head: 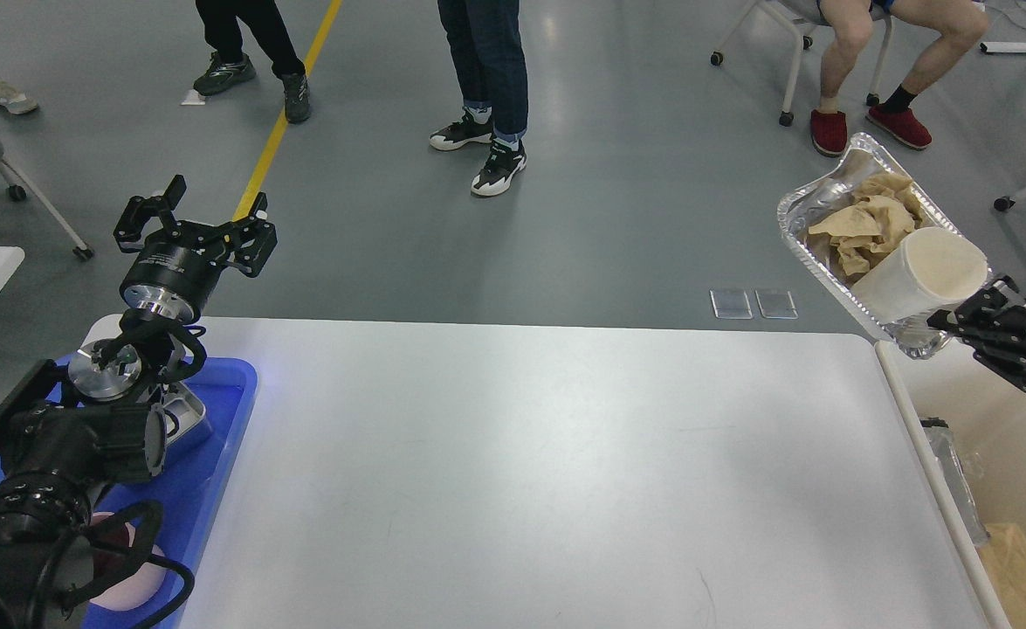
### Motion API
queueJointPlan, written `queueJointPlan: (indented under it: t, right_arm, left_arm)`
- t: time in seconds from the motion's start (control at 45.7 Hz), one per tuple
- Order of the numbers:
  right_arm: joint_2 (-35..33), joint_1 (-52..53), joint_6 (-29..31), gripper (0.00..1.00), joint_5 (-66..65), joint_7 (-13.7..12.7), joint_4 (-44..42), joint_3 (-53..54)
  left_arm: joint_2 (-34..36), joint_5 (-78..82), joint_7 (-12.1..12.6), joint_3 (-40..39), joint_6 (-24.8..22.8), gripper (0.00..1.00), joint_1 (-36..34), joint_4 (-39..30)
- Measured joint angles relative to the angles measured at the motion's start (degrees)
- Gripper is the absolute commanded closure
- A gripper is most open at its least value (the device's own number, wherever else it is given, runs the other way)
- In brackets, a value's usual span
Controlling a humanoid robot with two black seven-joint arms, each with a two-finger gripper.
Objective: Tidy desktop
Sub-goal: 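Carry the foil tray with the right gripper toward the white box, then lower the foil tray into the white box and release it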
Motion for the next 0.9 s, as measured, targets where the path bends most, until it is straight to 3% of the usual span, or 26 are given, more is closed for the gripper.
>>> queueJointPlan:
  t: [0.898]
  right_arm:
    - [3.3,-17.6,-32.6,1.0,0.7,0.1,-8.8,1.1]
  left_arm:
    - [5.7,0.1,-0.2,5.1,-0.1,0.03,0.2,-0.1]
